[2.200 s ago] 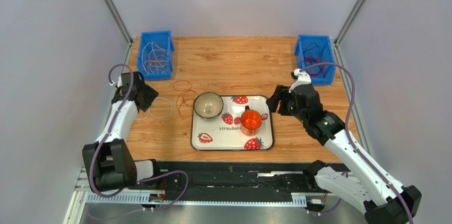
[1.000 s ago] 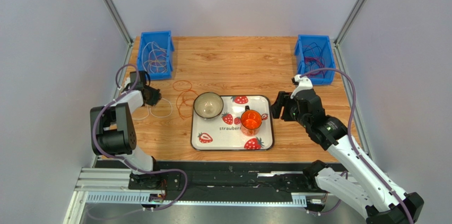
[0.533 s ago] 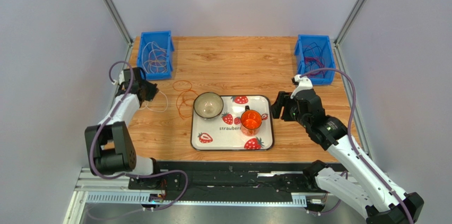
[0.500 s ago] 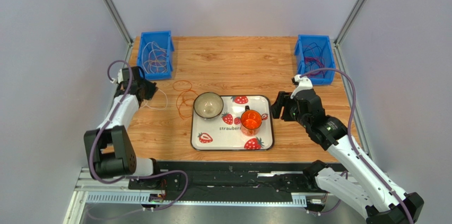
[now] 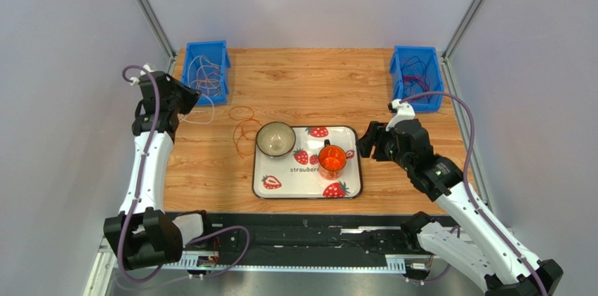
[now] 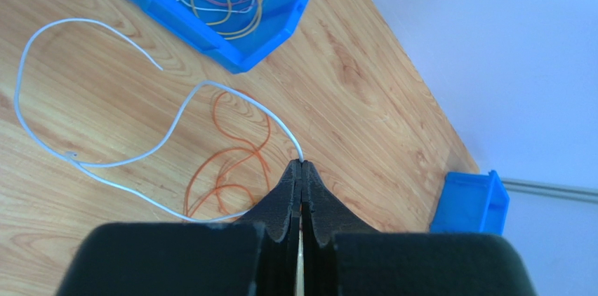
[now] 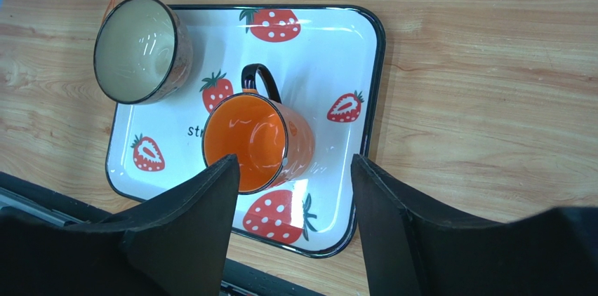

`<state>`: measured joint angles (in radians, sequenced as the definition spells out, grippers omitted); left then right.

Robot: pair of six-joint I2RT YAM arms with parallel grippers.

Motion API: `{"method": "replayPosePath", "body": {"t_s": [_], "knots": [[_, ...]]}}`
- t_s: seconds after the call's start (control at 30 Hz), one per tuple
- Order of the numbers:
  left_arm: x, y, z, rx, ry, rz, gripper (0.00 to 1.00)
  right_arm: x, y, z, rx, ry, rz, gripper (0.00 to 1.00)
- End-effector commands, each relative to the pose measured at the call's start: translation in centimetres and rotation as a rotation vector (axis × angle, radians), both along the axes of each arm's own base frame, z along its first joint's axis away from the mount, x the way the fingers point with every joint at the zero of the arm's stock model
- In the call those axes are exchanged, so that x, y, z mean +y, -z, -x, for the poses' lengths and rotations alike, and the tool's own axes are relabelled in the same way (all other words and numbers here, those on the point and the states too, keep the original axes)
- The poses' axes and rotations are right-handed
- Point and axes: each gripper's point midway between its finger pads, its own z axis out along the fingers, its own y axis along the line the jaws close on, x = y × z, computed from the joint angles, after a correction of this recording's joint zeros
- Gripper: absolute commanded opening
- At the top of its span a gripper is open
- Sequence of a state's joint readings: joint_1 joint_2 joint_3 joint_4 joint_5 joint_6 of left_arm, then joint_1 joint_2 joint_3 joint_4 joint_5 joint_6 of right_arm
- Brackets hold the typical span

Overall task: Untangle the cables
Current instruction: Pick up the cable at the center of the board, then place the cable in the bin.

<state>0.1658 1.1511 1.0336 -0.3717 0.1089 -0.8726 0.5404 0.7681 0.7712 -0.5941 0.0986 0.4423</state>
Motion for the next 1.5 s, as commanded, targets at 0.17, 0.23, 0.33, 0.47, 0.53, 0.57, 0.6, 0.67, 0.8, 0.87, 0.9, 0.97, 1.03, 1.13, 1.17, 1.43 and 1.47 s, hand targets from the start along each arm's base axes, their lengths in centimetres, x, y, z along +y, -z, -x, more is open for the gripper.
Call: {"method": "replayPosePath", "body": {"t_s": [0.17,0.23,0.33,0.47,0.53,0.57,0.6,0.67,0.8,0.87,0.9,0.97,1.03,1.13,1.17,1.43,1.47], "knots": [[-2.4,-8.6,-0.1,-0.167,0.208,-0.088,0.00,0.6,-0.2,0.7,0.023,-0.028,-0.027,0.63],[-2.5,-9.1,-0.6,-0.179,0.234,-0.109,0.00,0.9,0.0,1.0,0.032,-0.050,-0.036,0.63],[-3.2,-10.3,-1.7,-0.221,0.292,-0.116,0.00,0.9,0.1,1.2,0.033,-0.054,-0.041,0.63],[-4.2,-12.4,-3.3,-0.284,0.366,-0.103,0.00,0.7,0.1,1.4,0.033,-0.058,-0.029,0.63],[-4.2,-12.5,-4.5,-0.290,0.374,-0.096,0.00,0.5,0.0,1.5,0.029,-0.058,-0.022,0.63],[-4.2,-13.1,-4.9,-0.305,0.378,-0.096,0.00,0.5,0.1,1.5,0.029,-0.057,-0.020,0.63],[-4.1,-12.8,-5.7,-0.305,0.379,-0.083,0.00,0.6,-0.1,1.6,0.022,-0.071,-0.018,0.63],[-4.2,-13.0,-6.5,-0.316,0.386,-0.066,0.00,0.6,-0.1,1.8,0.016,-0.090,-0.009,0.63],[-4.0,-12.3,-9.1,-0.332,0.399,-0.016,0.00,1.1,-0.4,2.2,0.007,-0.135,-0.018,0.63],[-3.8,-12.5,-9.9,-0.339,0.397,-0.014,0.00,1.1,-0.2,2.3,0.010,-0.140,-0.020,0.63],[-3.7,-11.6,-10.7,-0.318,0.393,-0.004,0.00,1.2,-0.2,2.2,0.008,-0.143,-0.022,0.63],[-3.2,-11.8,-11.6,-0.320,0.386,0.003,0.00,1.5,0.2,2.3,0.012,-0.159,-0.024,0.63],[-2.6,-11.4,-12.8,-0.312,0.379,0.010,0.00,1.6,0.2,2.2,0.014,-0.161,-0.022,0.63],[-1.6,-11.0,-14.5,-0.313,0.375,0.015,0.00,1.7,0.6,2.1,0.029,-0.164,-0.013,0.63],[-1.3,-10.0,-15.4,-0.299,0.374,0.024,0.00,1.7,0.8,2.1,0.036,-0.163,-0.011,0.63],[-0.5,-8.5,-20.5,-0.365,0.512,0.109,0.00,2.0,1.5,1.9,0.057,-0.175,-0.002,0.62],[-0.5,-7.6,-21.3,-0.368,0.523,0.117,0.00,2.0,1.6,1.9,0.062,-0.179,-0.001,0.62]]}}
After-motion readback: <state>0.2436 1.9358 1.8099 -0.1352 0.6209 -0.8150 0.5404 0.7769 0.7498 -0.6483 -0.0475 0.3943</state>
